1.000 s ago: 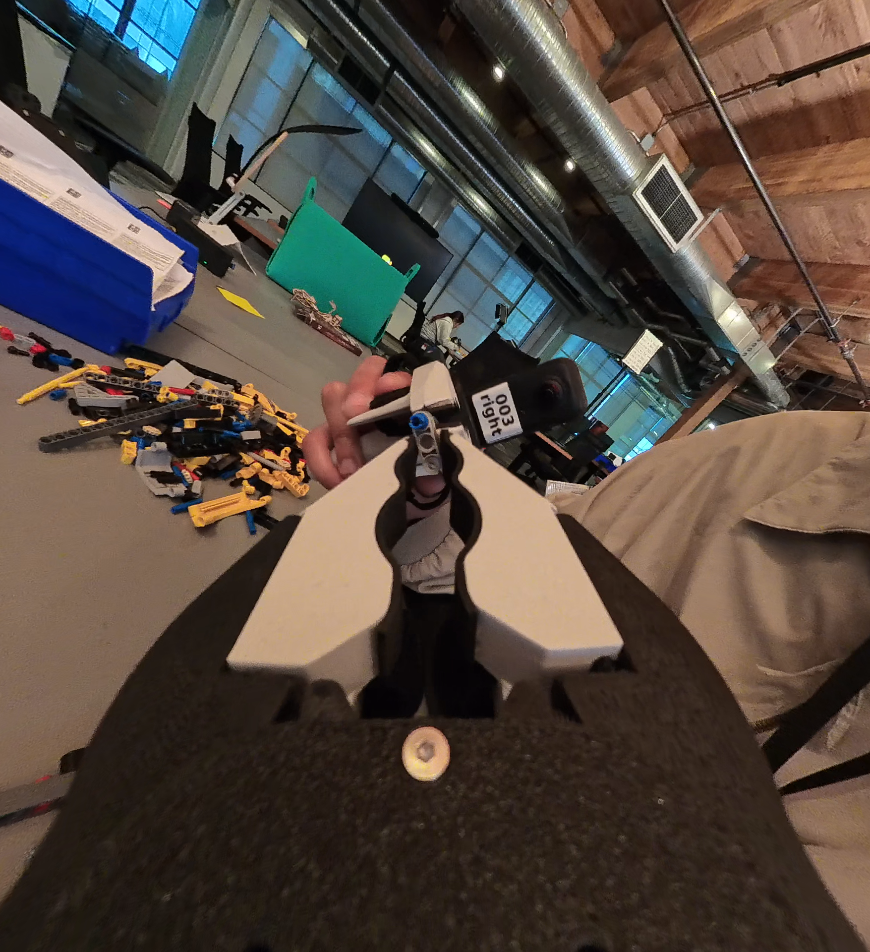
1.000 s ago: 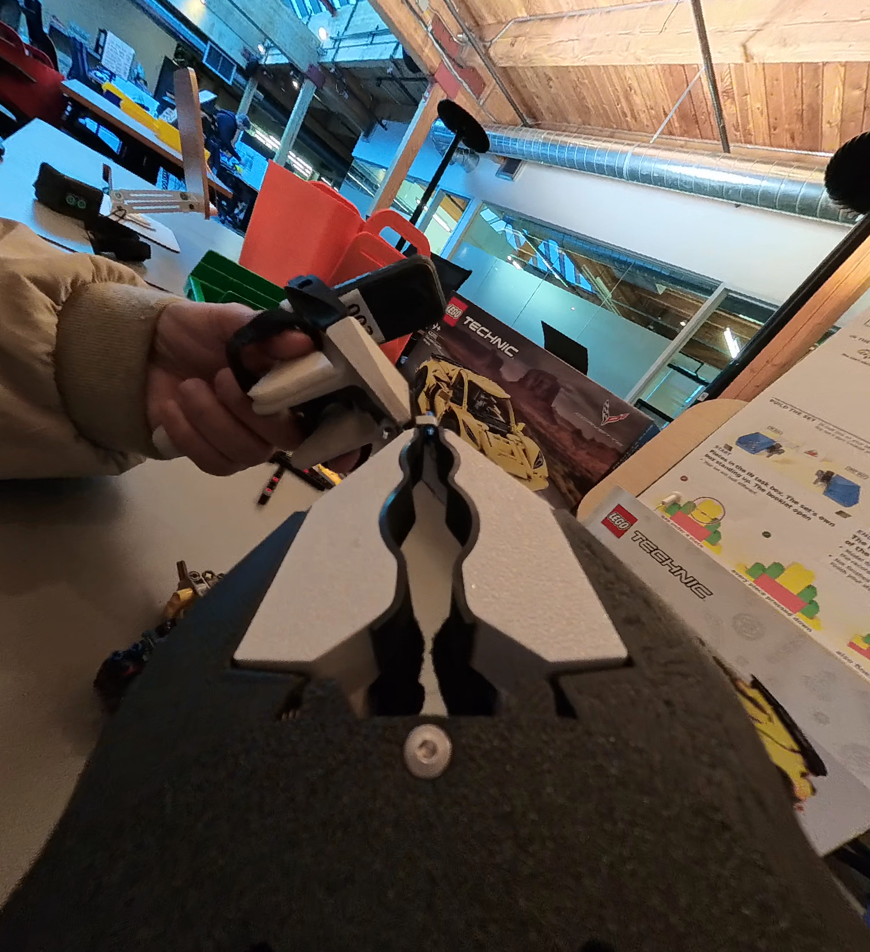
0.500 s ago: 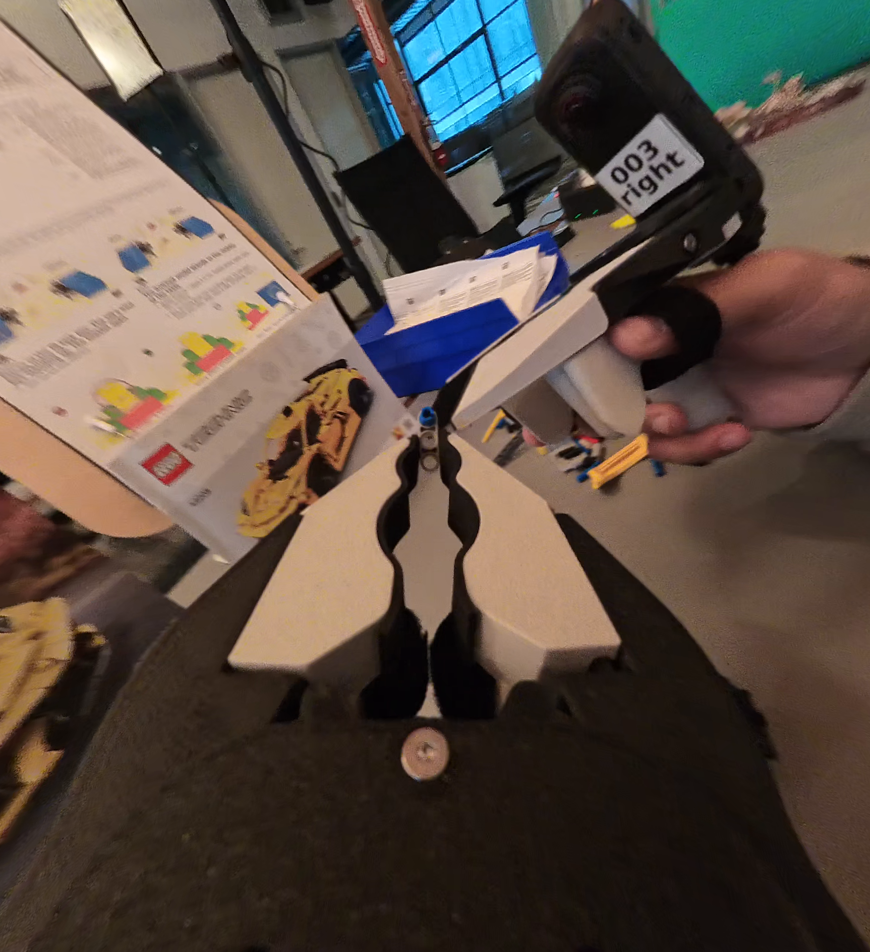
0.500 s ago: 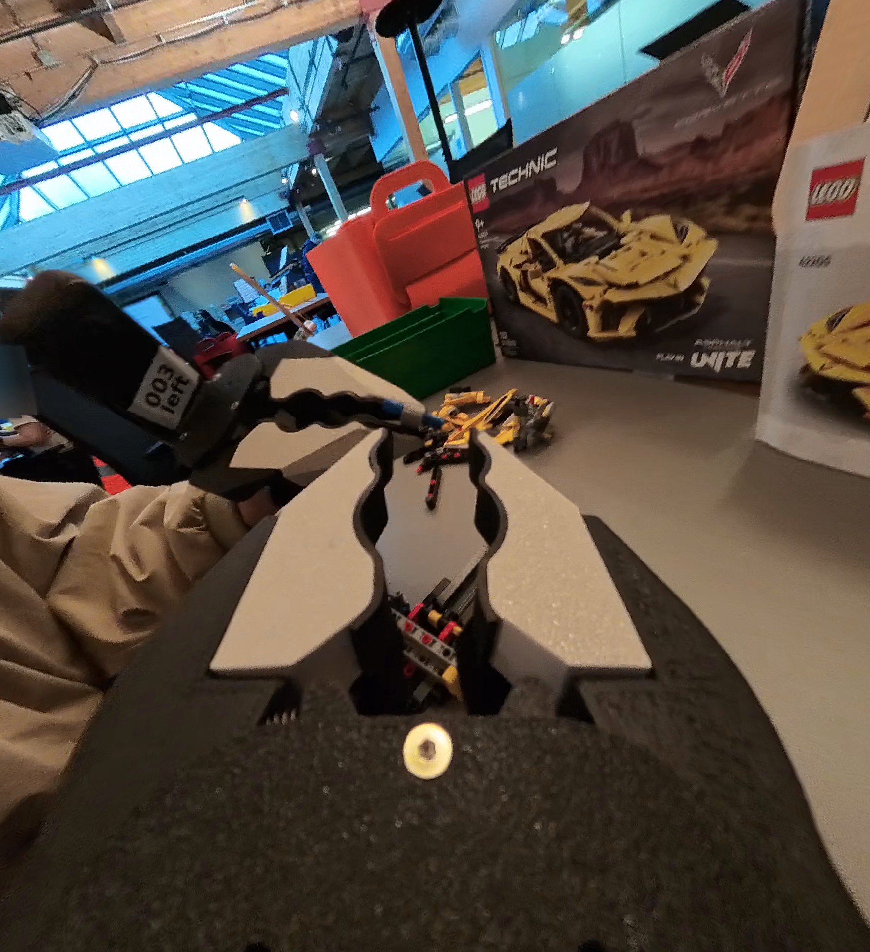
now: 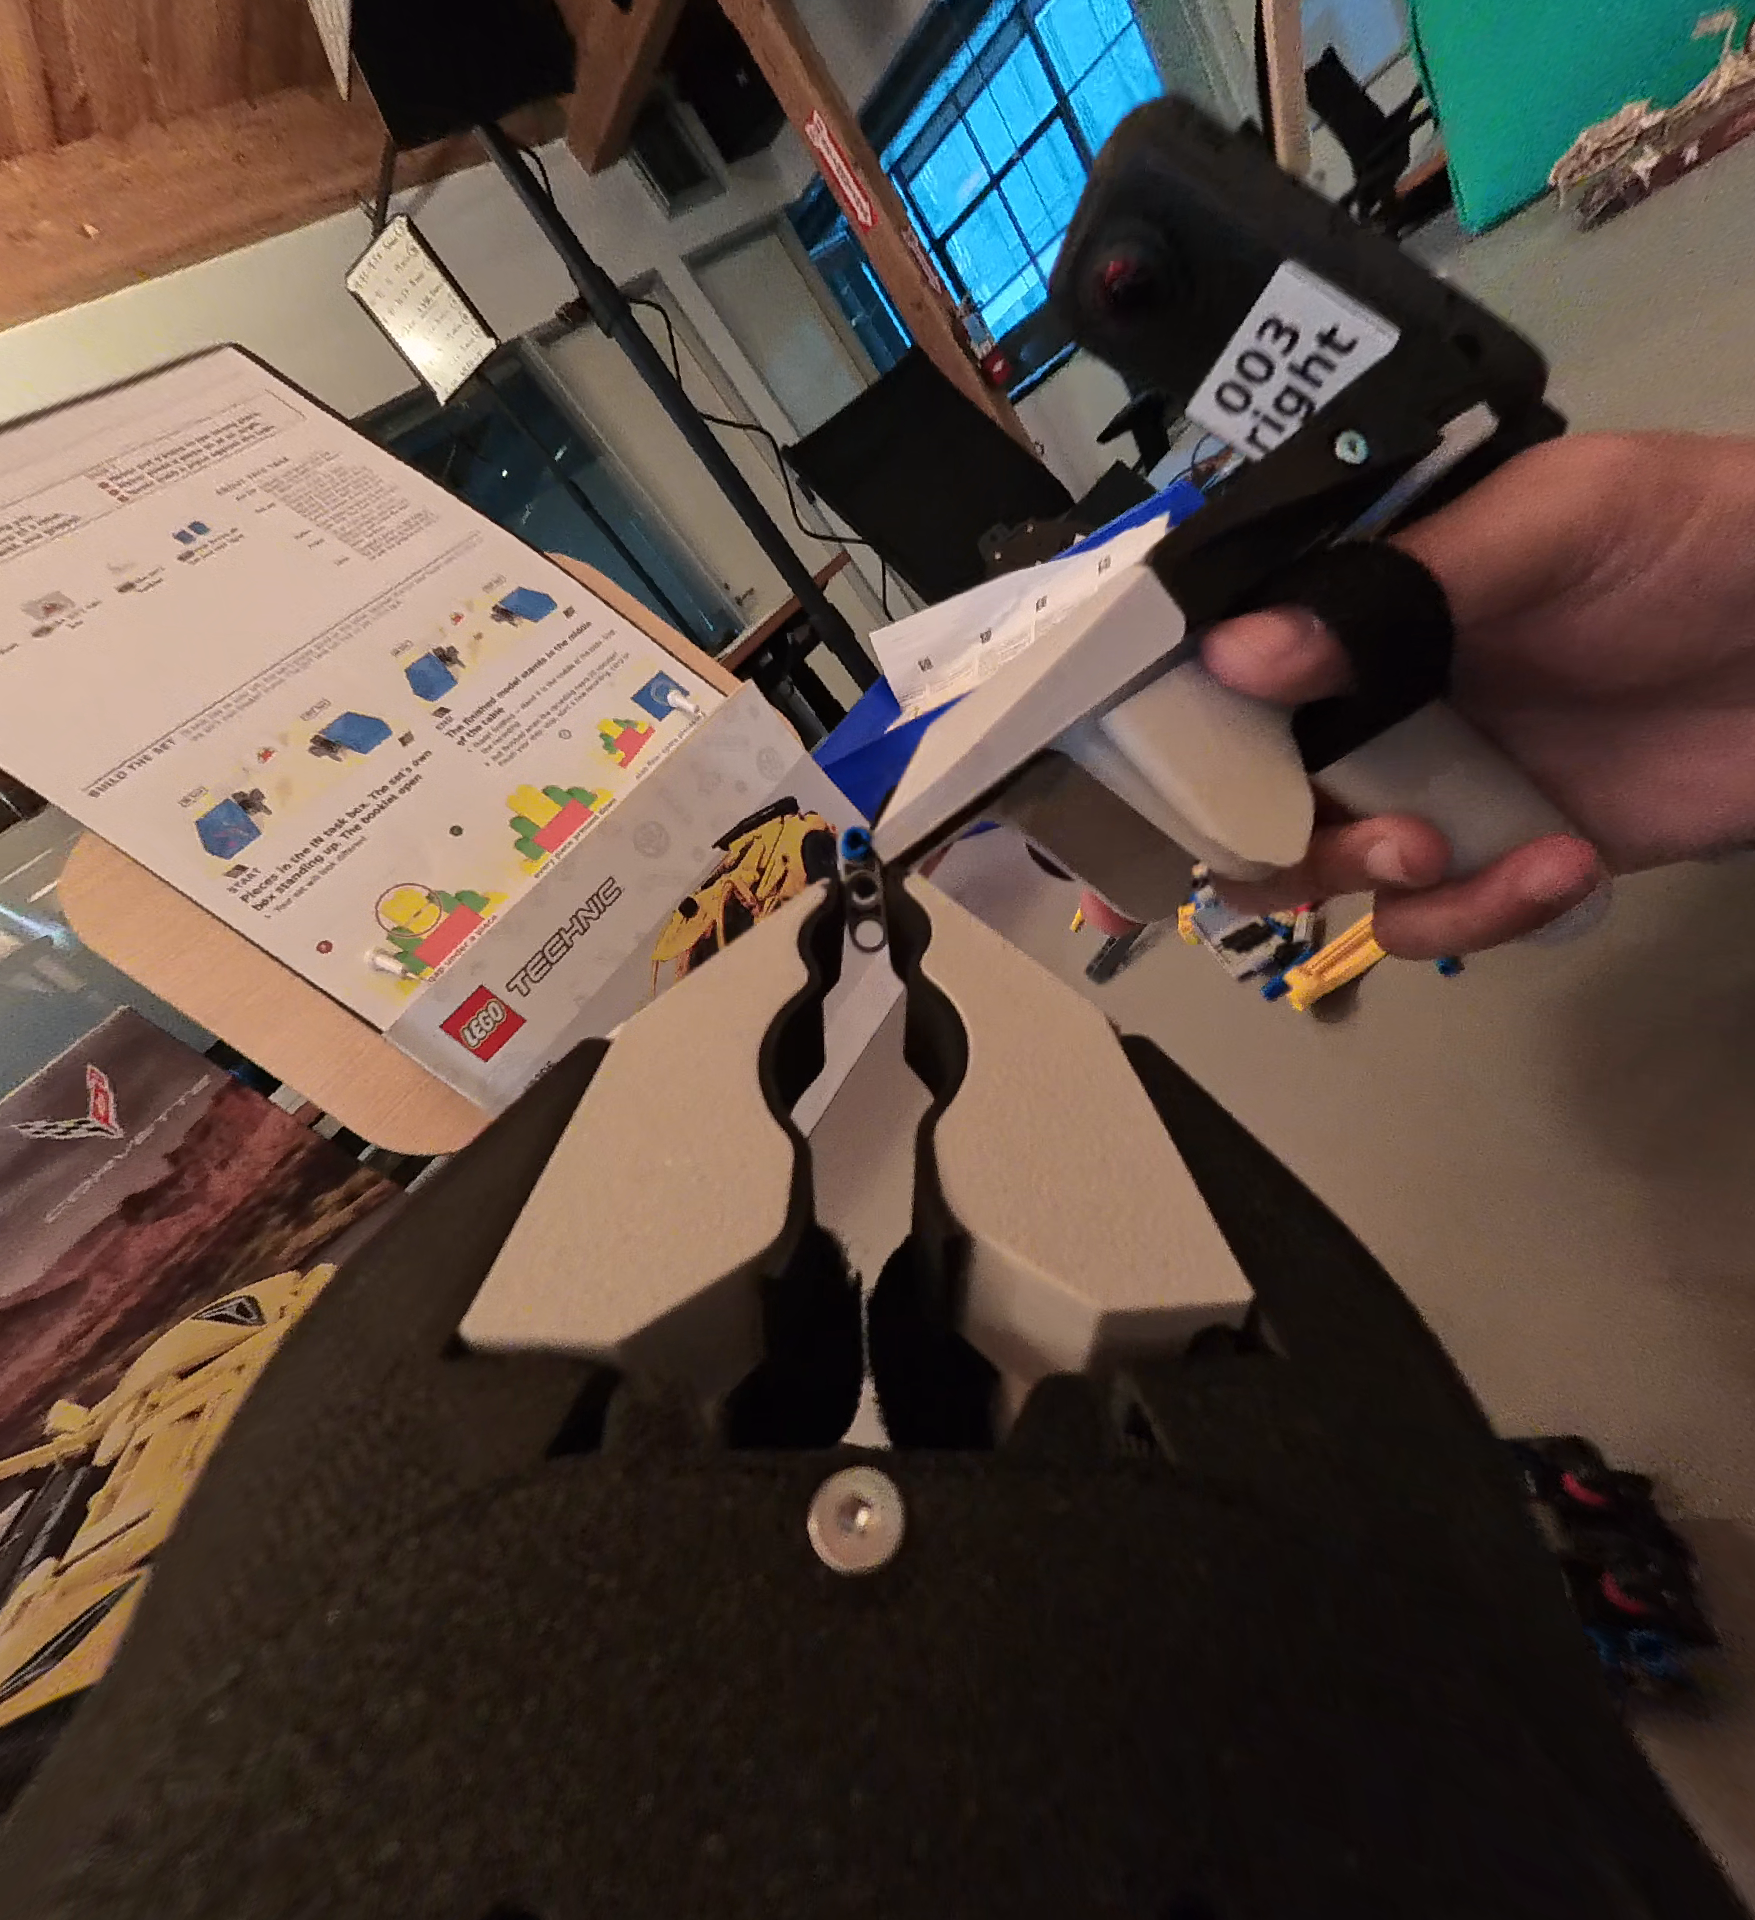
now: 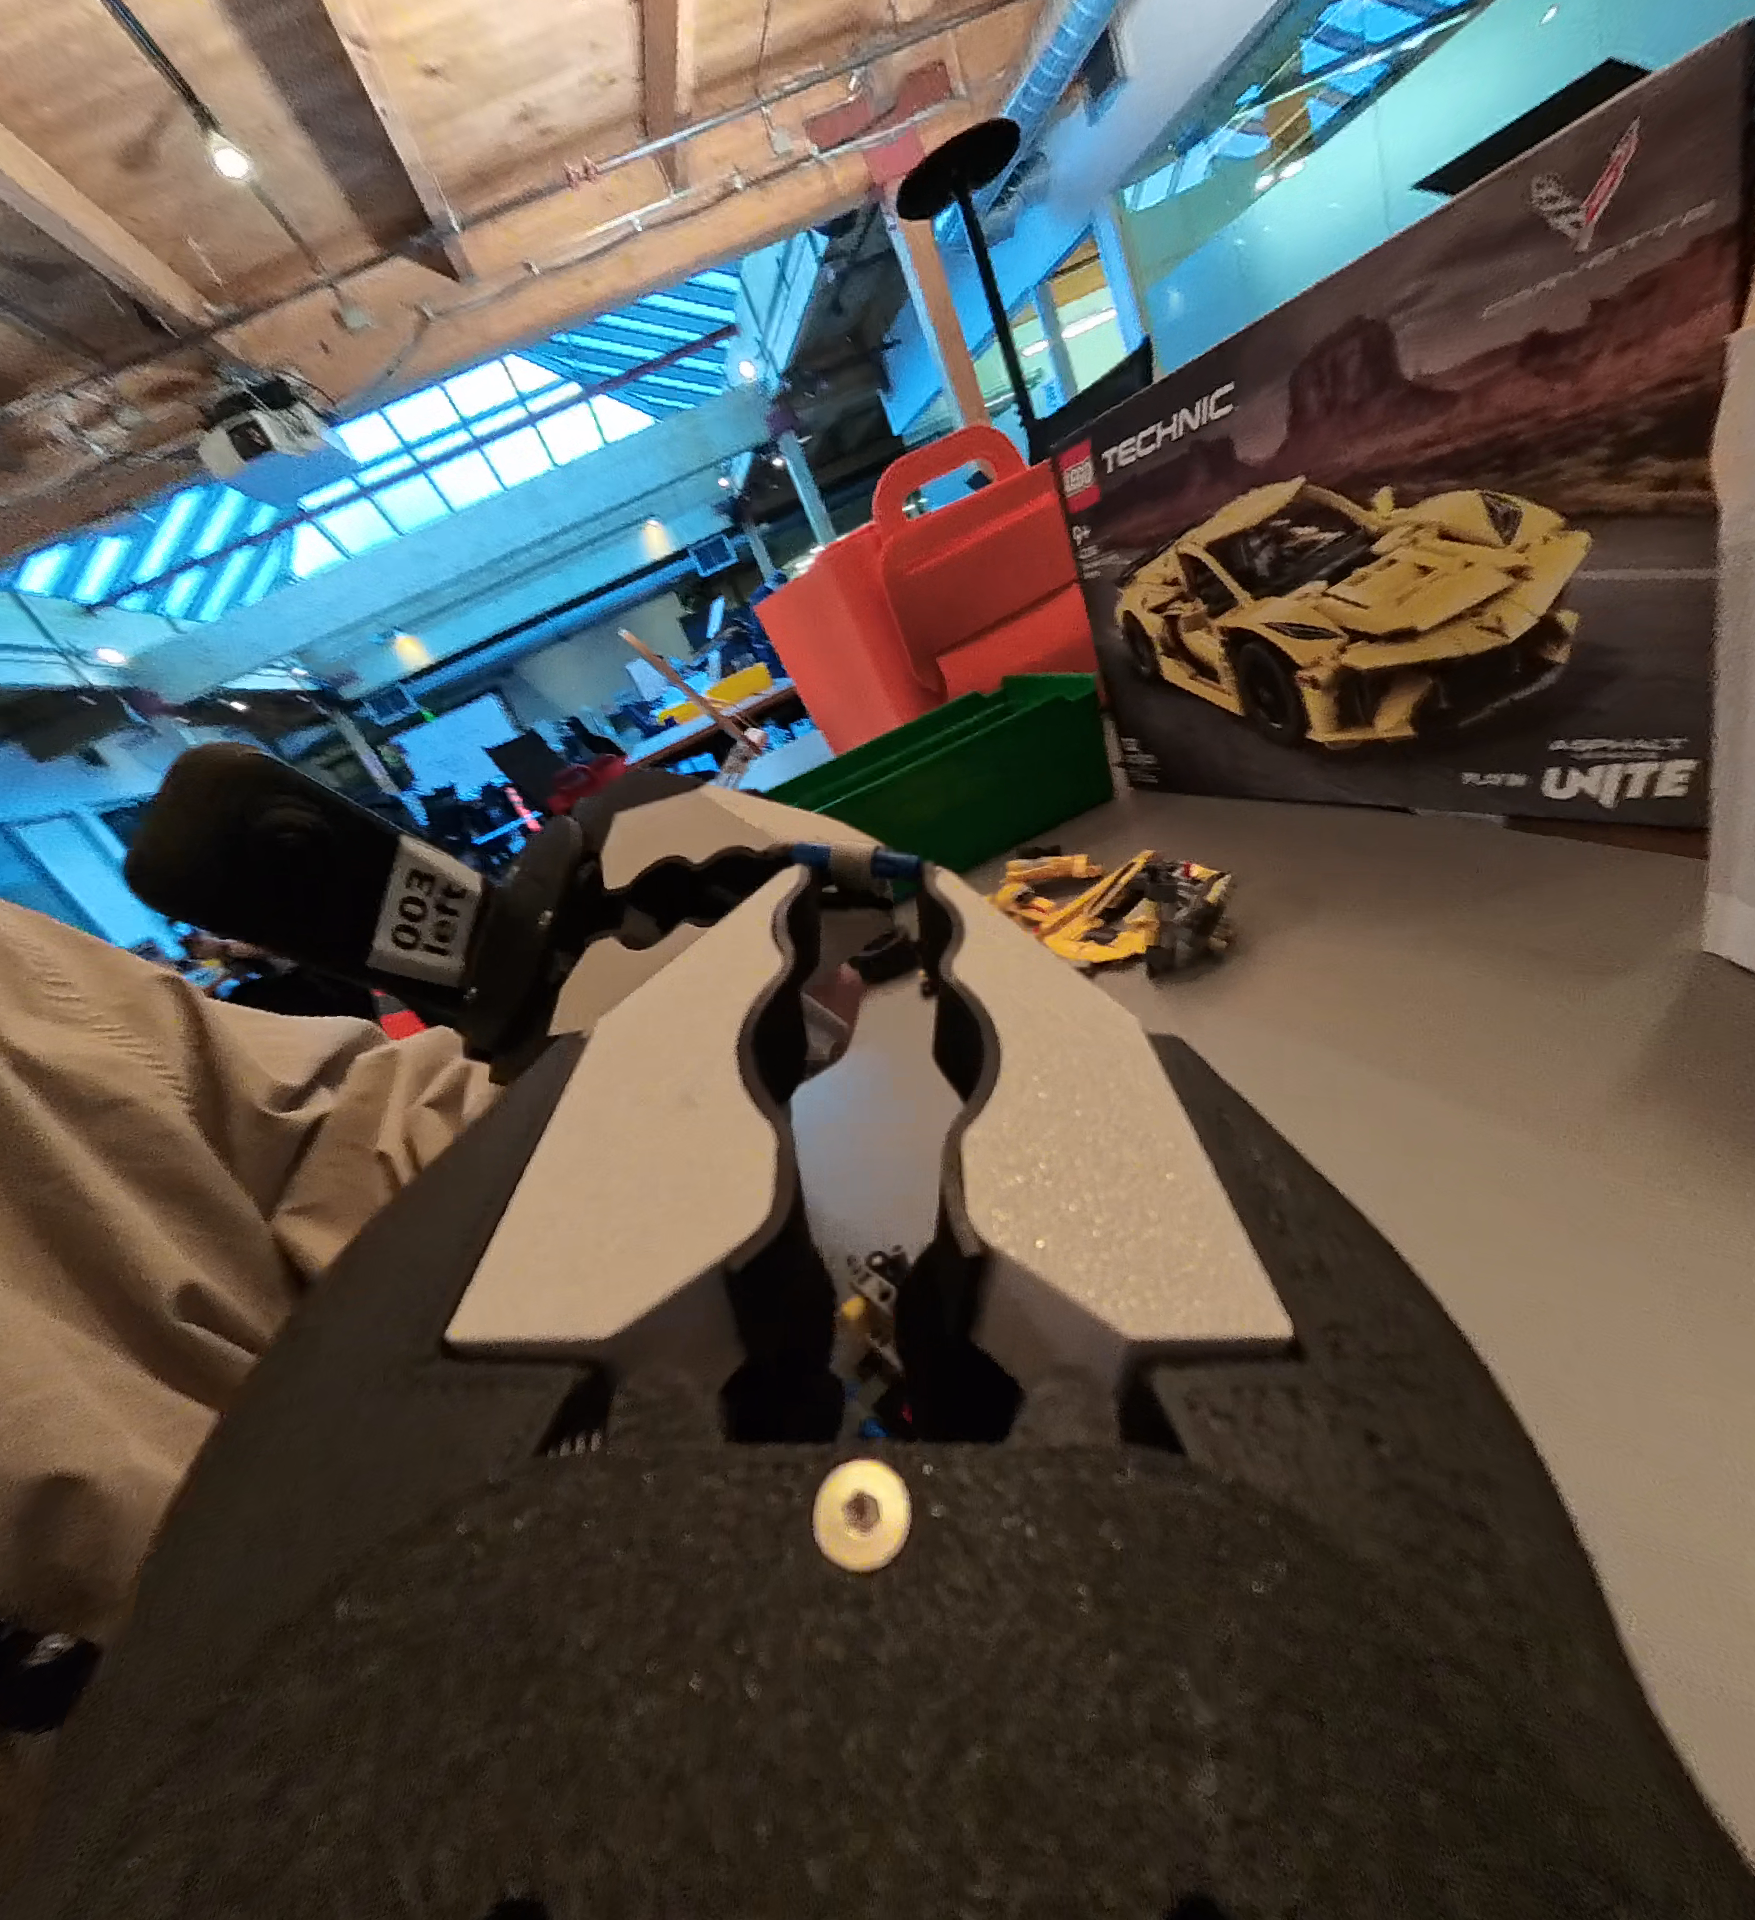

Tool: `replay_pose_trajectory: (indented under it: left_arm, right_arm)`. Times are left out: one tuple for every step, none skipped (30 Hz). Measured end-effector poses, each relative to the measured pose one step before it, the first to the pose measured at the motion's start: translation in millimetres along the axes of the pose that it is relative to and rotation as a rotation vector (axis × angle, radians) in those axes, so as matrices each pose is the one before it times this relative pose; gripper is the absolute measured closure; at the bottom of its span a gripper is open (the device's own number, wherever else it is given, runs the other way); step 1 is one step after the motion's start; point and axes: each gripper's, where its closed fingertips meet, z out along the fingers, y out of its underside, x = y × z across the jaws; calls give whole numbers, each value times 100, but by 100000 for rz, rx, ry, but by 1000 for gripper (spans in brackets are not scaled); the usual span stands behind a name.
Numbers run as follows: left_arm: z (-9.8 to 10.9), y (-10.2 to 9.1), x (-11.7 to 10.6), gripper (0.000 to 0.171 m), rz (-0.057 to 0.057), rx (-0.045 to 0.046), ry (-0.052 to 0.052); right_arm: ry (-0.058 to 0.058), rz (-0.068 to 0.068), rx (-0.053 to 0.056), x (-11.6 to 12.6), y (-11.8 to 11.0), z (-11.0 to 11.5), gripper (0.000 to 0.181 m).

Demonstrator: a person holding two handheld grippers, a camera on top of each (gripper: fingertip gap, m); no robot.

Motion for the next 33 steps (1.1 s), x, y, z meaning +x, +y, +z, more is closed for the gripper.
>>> replay_pose_trajectory:
  left_arm:
    - [3,-84,30,164,-534,-57,-470]
    - [4,-79,43,164,237,103,-577]
    - [36,-29,53,164,630,-86,-582]
    - [42,-2,22,164,228,-253,-609]
    - [25,-27,-16,164,-786,-93,-792]
    - [38,-51,-46,164,-1390,-106,-1100]
    - [65,-9,-56,164,-1157,-332,-1373]
    - [60,-43,-38,164,-379,-393,-1812]
    - [23,-154,-20,164,495,303,-2208]
    - [-29,-291,22,164,899,1112,-1935]
    - [-10,-236,37,163,632,773,-1261]
    - [-13,-176,46,163,243,465,-606]
    - [-65,-199,18,163,-170,755,-206]
    - [-83,-168,1,163,-976,784,42]
    - [-46,-94,85,162,-1367,530,1020]
    - [-48,12,137,160,-1106,273,1735]
    - [-73,-17,173,160,-1704,711,2307]
    - [-69,-99,258,159,-3567,1403,3293]
    - [-97,-216,263,159,-6815,2063,4260]
    - [-61,-218,426,159,-10933,1964,6737]
    - [10,-52,435,159,-14189,552,8354]
    - [-9,-116,39,159,-15166,845,6736]
    - [-126,-420,-96,157,-14014,2812,6079]
    - [-203,-507,10,153,-12519,3220,6417]
    - [-218,-454,-24,153,-11161,2809,5611]
    - [-206,-354,75,152,-9134,2107,5387]
    - [-166,-194,178,152,-6990,1129,5019]
    - [-117,-108,162,152,-5042,456,3904]
    - [-62,43,276,152,-2837,-500,3350]
    - [6,183,313,152,-1246,-1364,2691]
    - [66,232,323,152,-607,-1647,2156]
    - [87,224,304,153,-307,-1450,1747]
    - [105,234,83,155,125,-1180,332]
  right_arm:
    - [-933,1421,72,-57,-32,-58,165]
    - [-71,-732,4,-27,-21,-38,166]
    - [956,-2090,-50,37,-31,-67,166]
    - [1020,-2117,-163,43,-12,-43,166]
    - [789,-1507,342,6,-45,5,166]
    - [608,-478,733,13,-88,24,165]
    - [517,-313,448,14,-78,17,165]
    - [653,-894,196,51,-67,2,165]
    - [426,-1563,488,-52,-119,-39,166]
    - [-254,-1936,1015,-193,-217,-89,166]
    - [253,-1874,747,-113,-167,-88,167]
    - [-90,-1744,904,-101,-141,-77,167]
    - [-1275,-236,767,-168,-146,-48,167]
    - [-1783,1876,412,-187,-89,5,167]
    - [-2029,2769,819,-149,-125,4,167]
    - [-1887,3166,753,-61,-140,-69,167]
    - [-2643,3217,1445,-146,-254,-128,167]
    - [-2862,3759,1692,-173,-308,-171,167]
    - [-2080,3406,1389,-47,-240,-198,167]
    - [-1897,2057,1316,-70,-216,-208,168]
    - [-1968,1561,839,-139,-176,-184,168]
    - [-799,950,707,-27,-166,-169,168]
    - [-1073,222,1184,-121,-232,-171,168]
    - [-2830,820,756,-408,-180,-69,168]
    - [-3306,1460,-634,-456,50,46,167]
    - [-2314,1269,-1239,-301,204,104,167]
    - [-1186,315,-610,-168,179,129,167]
    - [-616,46,-847,-112,212,143,167]
    - [-722,-149,-893,-149,192,152,167]
    - [-521,-482,-920,-154,169,139,167]
    - [-365,-590,-1044,-103,167,114,167]
    - [198,-467,-742,-6,131,78,167]
    - [-117,-218,-746,-27,151,59,167]
